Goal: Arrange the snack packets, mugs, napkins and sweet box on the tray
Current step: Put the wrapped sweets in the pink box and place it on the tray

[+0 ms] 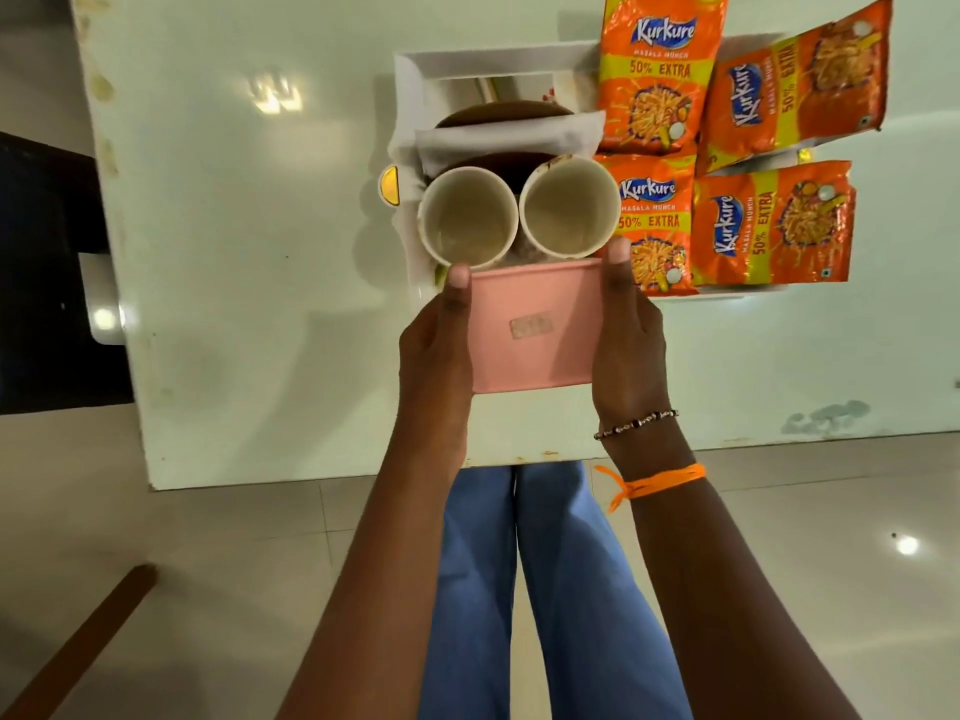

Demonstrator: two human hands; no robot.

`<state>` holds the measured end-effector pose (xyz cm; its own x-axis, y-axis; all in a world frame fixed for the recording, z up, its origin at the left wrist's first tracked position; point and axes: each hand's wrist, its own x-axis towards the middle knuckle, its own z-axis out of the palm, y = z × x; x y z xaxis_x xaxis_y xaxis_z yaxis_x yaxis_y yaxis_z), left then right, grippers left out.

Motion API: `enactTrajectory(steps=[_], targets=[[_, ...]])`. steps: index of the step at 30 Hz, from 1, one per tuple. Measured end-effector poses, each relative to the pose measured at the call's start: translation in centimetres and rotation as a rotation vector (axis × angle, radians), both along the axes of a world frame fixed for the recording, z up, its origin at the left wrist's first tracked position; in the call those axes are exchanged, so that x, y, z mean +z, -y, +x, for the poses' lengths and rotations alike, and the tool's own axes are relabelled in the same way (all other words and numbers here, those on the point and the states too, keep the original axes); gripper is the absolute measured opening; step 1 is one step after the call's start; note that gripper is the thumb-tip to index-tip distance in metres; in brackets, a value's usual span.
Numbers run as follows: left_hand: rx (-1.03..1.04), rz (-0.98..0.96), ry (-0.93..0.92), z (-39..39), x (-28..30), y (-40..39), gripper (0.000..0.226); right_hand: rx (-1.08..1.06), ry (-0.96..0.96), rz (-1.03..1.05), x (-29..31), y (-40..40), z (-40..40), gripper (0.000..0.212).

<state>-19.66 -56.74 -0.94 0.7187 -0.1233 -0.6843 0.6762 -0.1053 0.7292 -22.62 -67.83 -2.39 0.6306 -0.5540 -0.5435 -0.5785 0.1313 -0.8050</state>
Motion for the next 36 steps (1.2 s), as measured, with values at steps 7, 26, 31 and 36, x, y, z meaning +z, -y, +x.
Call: enactTrajectory(steps=[7, 26, 31, 36], targets=[[0.048, 0.084, 0.069, 0.5, -0.5, 1.2, 0.044, -0.001, 0.005, -0.056, 0.4, 0.6, 0.5, 0.047], [-0.121, 0.254, 0.353, 18.4, -1.2, 5.3, 0.028, 0.333, -0.015, -0.305, 0.0, 9.5, 17.5, 0.028], [-0.094, 0.334, 0.298, 20.7, -4.4, 6.0, 0.028, 0.329, -0.152, -0.283, -3.7, 10.3, 20.1, 0.026], [-0.110, 0.369, 0.248, 20.9, -6.4, 5.8, 0.021, 0.388, -0.227, -0.269, -6.1, 10.6, 20.1, 0.028]])
